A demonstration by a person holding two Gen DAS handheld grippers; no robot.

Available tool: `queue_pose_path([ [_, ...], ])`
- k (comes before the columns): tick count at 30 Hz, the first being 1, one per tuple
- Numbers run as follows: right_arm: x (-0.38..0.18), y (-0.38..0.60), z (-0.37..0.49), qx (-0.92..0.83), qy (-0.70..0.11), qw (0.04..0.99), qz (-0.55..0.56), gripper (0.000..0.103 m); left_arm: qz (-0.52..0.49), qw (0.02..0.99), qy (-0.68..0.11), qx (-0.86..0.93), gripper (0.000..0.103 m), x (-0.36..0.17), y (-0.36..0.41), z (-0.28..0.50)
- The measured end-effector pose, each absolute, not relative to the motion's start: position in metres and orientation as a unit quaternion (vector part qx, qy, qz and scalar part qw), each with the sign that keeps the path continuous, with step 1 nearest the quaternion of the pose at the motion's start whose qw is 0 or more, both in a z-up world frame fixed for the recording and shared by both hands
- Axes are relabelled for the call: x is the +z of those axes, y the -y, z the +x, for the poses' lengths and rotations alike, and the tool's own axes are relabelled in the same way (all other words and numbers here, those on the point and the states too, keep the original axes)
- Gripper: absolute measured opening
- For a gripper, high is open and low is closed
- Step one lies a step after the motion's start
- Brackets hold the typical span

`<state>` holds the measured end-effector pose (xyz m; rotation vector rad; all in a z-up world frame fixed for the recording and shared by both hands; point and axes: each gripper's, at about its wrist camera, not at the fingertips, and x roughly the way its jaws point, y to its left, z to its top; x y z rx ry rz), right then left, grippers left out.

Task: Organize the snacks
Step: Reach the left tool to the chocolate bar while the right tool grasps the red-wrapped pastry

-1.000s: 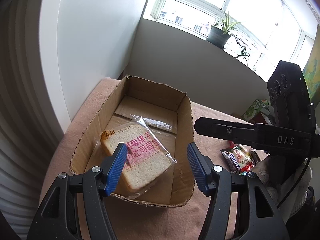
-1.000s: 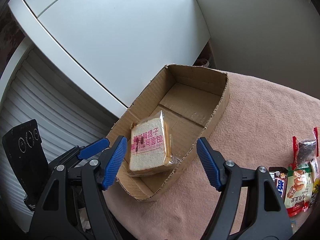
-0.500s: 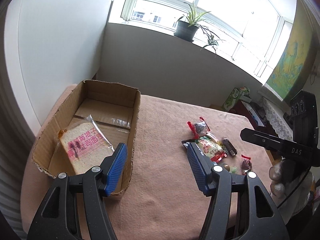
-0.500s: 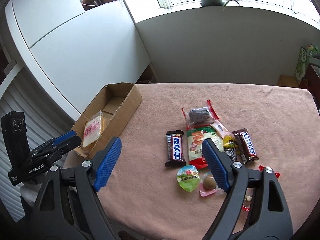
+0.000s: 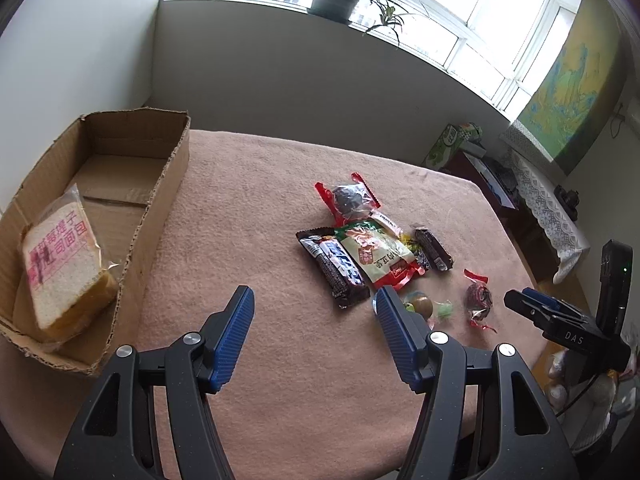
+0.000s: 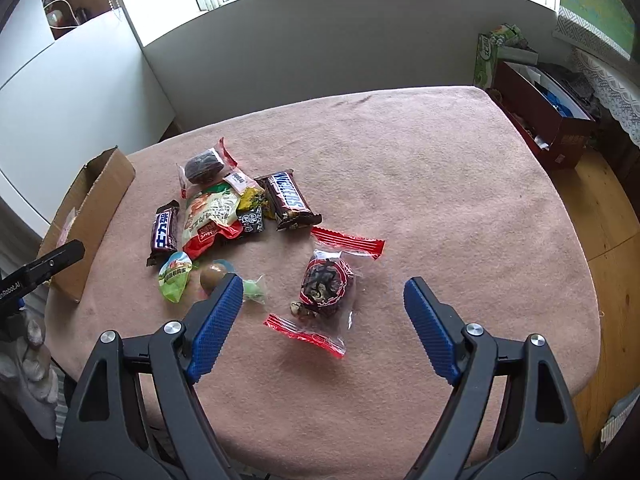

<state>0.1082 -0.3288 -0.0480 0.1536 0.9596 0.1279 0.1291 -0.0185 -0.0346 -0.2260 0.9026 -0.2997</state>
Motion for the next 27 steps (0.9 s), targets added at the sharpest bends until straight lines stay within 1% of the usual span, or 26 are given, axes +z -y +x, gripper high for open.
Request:
queue_pose_path([
  [8,-0.075,0.326,0.128,0.058,-0.490,0.866,0.081,0.085,-0.100,0.861,-0.476,-0.146,0.063,-0.057,0.043,0.168],
  [17,-0.086,0.324,0.137,0.056,-0.497,0.863,0.071,0.084,-0.083,0.848,-0.507,-0.133,0.063,-0.077,0.060,0.191],
  [22,-0.091,0.321,0.139,0.052,-0.500,0.863,0.047,0.077,-0.044,0.847,-0.516,-0.120,0.063,-0.084,0.071,0.193],
  [26,-0.091,0.321,0.140,0.049,-0.500,0.864,0.029,0.067,-0.030,0.847,-0.516,-0.125,0.063,-0.087,0.066,0.191],
  [27,-0.090,0.322,0.140,0.049,-0.500,0.864,0.029,0.066,-0.028,0.848,-0.515,-0.125,0.060,-0.086,0.064,0.190],
])
